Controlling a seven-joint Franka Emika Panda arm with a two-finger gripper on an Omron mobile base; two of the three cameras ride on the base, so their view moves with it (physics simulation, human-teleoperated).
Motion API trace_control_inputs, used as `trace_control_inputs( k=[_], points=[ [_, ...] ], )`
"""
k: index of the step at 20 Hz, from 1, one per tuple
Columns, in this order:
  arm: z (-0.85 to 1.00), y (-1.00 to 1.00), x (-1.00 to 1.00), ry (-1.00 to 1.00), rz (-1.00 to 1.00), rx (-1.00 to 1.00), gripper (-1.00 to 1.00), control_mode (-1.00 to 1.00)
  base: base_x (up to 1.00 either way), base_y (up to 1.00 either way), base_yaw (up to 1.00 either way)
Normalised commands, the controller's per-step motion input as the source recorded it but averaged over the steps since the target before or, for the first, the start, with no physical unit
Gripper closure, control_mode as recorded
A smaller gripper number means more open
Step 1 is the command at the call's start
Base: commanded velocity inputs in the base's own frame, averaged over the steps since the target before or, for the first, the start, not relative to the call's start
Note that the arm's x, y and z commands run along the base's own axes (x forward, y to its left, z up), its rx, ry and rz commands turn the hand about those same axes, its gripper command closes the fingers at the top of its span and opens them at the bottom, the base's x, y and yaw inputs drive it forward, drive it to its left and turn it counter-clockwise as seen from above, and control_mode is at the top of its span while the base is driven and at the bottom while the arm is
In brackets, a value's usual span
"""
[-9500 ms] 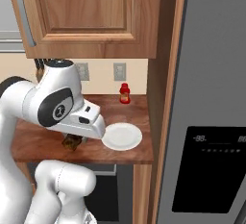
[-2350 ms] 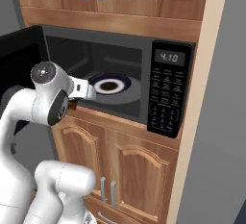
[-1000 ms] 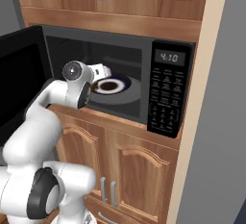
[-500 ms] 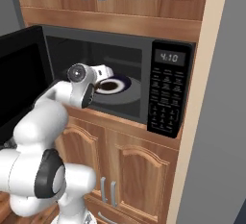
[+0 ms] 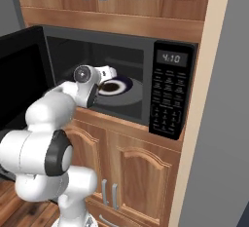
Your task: Pick the sweet potato from the counter and place it in the microwave.
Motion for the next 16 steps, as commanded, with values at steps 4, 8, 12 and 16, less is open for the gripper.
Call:
trace_control_inputs(
  k=[4, 8, 12, 16],
  points=[
    [-0.21, -0.02, 0.20, 0.00, 0.00, -0.01, 1.00, -1.00, 0.00, 0.00, 0.00],
    [-0.23, -0.15, 0.32, 0.00, 0.00, 0.00, 1.00, -1.00, 0.00, 0.00, 0.00],
    [-0.16, -0.18, 0.27, 0.00, 0.00, 0.00, 1.00, -1.00, 0.00, 0.00, 0.00],
    [-0.13, -0.20, 0.20, 0.00, 0.00, 0.00, 1.00, -1.00, 0.00, 0.00, 0.00]
  ],
)
